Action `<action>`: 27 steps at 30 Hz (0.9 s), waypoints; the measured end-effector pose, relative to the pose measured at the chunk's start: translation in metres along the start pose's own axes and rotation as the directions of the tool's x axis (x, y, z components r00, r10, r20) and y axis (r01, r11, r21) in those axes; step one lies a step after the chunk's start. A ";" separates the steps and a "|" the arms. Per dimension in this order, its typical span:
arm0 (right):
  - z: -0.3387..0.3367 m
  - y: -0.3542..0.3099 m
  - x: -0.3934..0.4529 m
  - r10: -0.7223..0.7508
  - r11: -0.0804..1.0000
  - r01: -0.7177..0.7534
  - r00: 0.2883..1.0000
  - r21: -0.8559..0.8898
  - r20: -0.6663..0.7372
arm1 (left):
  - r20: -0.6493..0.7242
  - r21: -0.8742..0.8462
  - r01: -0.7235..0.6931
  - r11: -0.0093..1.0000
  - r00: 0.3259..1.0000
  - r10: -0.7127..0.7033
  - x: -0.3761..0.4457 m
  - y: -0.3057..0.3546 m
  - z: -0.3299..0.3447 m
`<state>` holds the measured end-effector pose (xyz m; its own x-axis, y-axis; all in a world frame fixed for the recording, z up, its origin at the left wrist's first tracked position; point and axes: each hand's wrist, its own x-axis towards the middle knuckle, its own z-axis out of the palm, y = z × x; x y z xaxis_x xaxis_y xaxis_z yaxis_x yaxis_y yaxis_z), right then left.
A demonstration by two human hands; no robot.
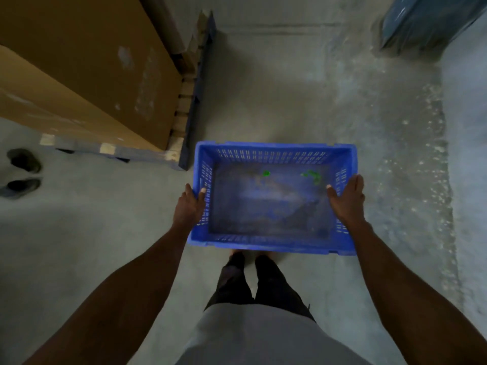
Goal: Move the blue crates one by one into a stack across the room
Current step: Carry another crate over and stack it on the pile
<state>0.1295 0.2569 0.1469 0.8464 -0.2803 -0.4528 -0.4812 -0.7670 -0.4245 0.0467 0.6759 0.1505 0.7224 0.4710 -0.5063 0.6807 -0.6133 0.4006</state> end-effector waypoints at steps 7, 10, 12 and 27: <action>-0.012 -0.008 0.023 0.271 0.937 -0.265 0.963 0.229 0.006 | -0.040 -0.238 0.097 0.966 0.993 -0.109 0.026 0.007 0.006; -0.017 0.002 0.045 0.368 0.857 -0.385 0.923 0.343 0.117 | 0.175 -0.487 0.265 0.832 0.963 -0.204 0.043 0.011 0.007; -0.018 0.010 0.053 0.375 0.754 -0.444 0.896 0.484 0.238 | 0.291 -0.584 0.358 0.729 0.930 -0.223 0.050 0.018 0.001; -0.039 0.015 0.046 0.248 0.560 -0.645 0.729 0.519 0.639 | 0.549 -0.626 0.517 0.584 0.824 -0.140 0.059 0.022 -0.011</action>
<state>0.1701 0.2098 0.1502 0.3516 -0.0257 -0.9358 -0.9345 0.0506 -0.3525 0.1060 0.6973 0.1383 0.4328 0.1260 -0.8926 0.8471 0.2819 0.4505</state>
